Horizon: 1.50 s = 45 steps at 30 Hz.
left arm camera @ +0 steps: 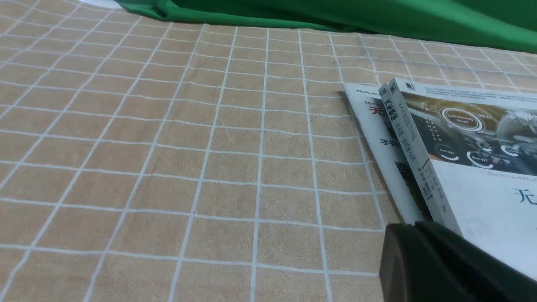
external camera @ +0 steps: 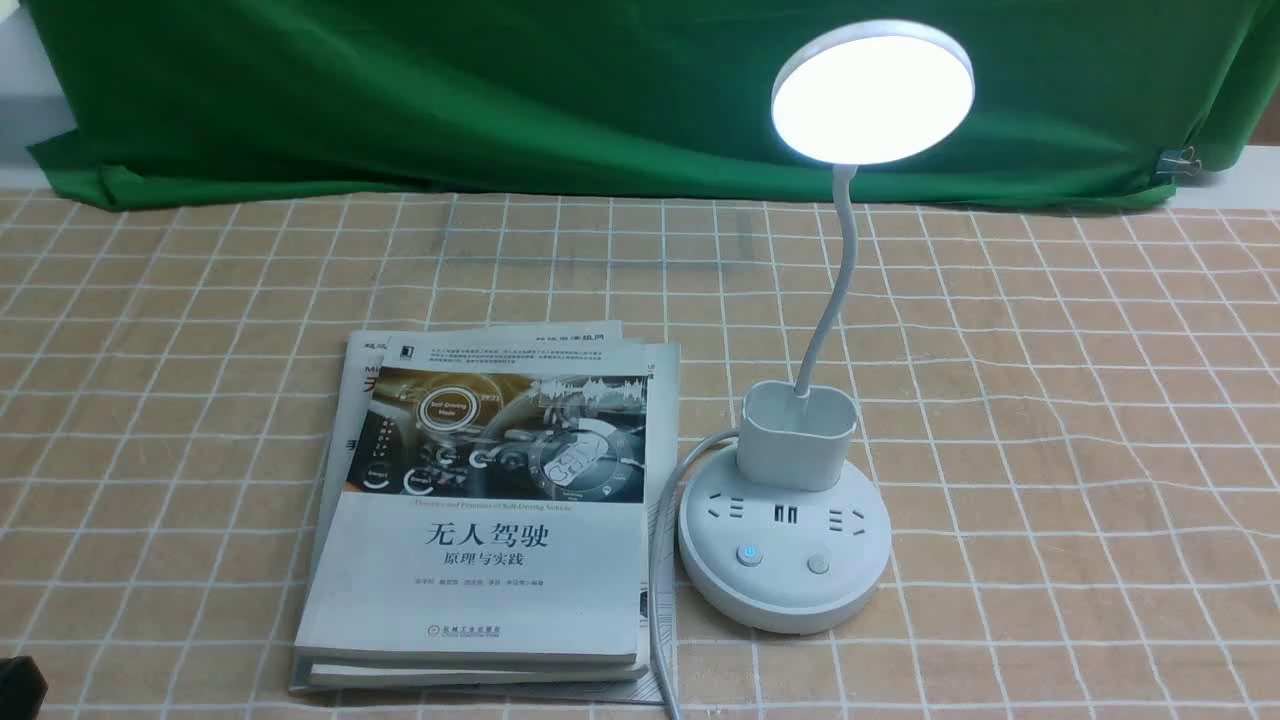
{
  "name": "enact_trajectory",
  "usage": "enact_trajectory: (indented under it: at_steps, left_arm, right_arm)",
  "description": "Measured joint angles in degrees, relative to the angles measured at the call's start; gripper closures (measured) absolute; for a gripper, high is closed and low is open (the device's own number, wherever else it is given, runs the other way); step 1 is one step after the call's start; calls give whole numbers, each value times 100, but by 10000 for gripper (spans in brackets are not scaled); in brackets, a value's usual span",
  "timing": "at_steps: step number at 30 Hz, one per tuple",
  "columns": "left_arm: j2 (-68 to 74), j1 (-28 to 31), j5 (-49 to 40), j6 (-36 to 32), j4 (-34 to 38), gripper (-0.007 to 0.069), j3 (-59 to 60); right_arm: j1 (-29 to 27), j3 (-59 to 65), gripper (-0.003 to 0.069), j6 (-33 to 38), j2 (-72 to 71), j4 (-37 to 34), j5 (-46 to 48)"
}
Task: Turn off the desk lamp on the light coffee tablecloth by hand.
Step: 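Press the power button on the lamp base to turn the lamp off with the right gripper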
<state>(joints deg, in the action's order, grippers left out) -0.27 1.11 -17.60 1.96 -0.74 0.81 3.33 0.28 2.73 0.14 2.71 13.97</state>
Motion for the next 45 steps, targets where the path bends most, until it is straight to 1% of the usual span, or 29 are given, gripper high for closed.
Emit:
enact_trajectory:
  at_steps: [37, 41, 43, 44, 45]
  left_arm:
    - [0, 0, 0, 0, 0, 619, 0]
    - [0, 0, 0, 0, 0, 619, 0]
    - [0, 0, 0, 0, 0, 619, 0]
    - [0, 0, 0, 0, 0, 619, 0]
    - [0, 0, 0, 0, 0, 619, 0]
  right_arm:
    - [0, 0, 417, 0, 0, 0, 0]
    - [0, 0, 417, -6, 0, 0, -161]
    - [0, 0, 417, -162, 0, -107, -335]
    - [0, 0, 417, -366, 0, -241, -514]
    - [0, 0, 417, -722, 0, -394, -793]
